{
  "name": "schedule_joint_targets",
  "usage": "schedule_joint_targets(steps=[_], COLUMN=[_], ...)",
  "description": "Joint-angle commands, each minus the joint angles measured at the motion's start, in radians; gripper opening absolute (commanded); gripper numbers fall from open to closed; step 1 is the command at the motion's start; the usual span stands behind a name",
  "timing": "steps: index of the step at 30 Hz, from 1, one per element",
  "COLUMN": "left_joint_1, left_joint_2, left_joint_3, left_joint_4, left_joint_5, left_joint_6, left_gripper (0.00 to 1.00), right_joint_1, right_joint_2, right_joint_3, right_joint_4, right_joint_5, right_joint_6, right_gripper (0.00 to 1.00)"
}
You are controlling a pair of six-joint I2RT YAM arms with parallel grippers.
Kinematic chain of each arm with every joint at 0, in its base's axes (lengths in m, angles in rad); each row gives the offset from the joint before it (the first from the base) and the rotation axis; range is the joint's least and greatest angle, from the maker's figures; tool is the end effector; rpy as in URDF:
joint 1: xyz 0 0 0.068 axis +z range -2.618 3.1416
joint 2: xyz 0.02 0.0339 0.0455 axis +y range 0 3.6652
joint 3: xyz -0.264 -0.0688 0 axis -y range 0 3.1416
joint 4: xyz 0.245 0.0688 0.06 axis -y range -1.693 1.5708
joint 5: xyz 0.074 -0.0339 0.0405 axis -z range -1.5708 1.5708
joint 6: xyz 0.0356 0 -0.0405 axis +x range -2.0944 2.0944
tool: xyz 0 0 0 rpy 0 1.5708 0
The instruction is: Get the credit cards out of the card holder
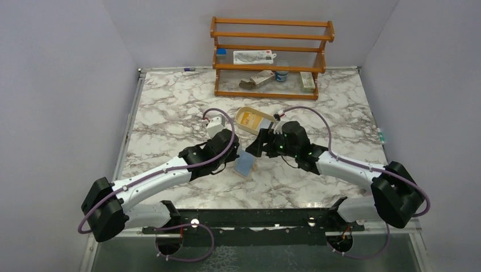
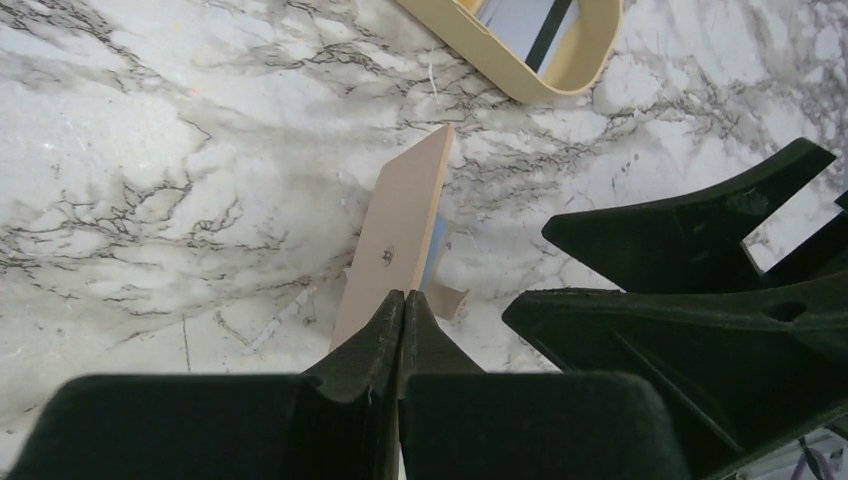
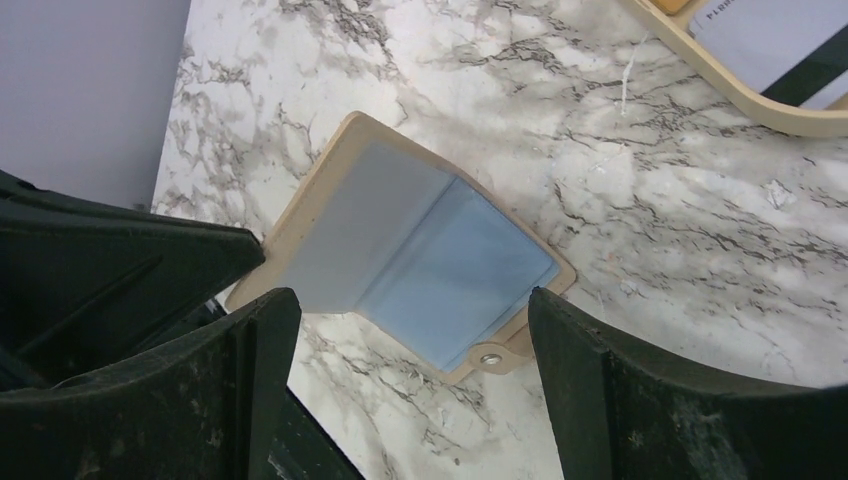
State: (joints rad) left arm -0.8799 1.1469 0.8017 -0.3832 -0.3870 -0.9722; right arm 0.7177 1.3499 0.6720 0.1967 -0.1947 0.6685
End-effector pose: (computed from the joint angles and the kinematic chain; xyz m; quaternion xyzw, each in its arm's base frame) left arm 0.1646 -0.1780 0.2565 -0.1199 0.8910 -0.2152 0.3814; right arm 0.2118 0.1940 0.2137 -0.0713 0.8497 0.3935 0.3437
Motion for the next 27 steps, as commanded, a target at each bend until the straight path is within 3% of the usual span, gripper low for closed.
schedule_joint_targets(steps=[1, 8, 16, 27], left_joint_1=[-0.063, -0.064, -0.075, -0.223], left_joint_2=[0.056, 0.053, 0.090, 0.253], left_joint_3=[0.043, 0.019, 0.102, 0.142], left_joint_4=[-0.071, -0.076, -0.125, -0.130], left_joint_5=[-0.139, -0.162, -0.170, -0.239], left_joint_6=[-0.034, -0.065, -0.048, -0.121], left_gripper=[0.00, 0.00, 0.00, 0.00], right_joint_1=[-0.014, -0.050, -0.066, -0.112], right_joint_2=[-0.068, -0.148, -0.149, -0.305], right_joint_3=[-0.025, -0.048, -0.045, -0.135], right_joint_4=[-0.043, -0.096, -0.134, -0.251], right_joint_5=[0.069, 0.115, 0.145, 0.283], right_joint_6=[-0.010, -0.009, 0.014, 0.090], right_gripper=[0.90, 0.91, 0.91, 0.92])
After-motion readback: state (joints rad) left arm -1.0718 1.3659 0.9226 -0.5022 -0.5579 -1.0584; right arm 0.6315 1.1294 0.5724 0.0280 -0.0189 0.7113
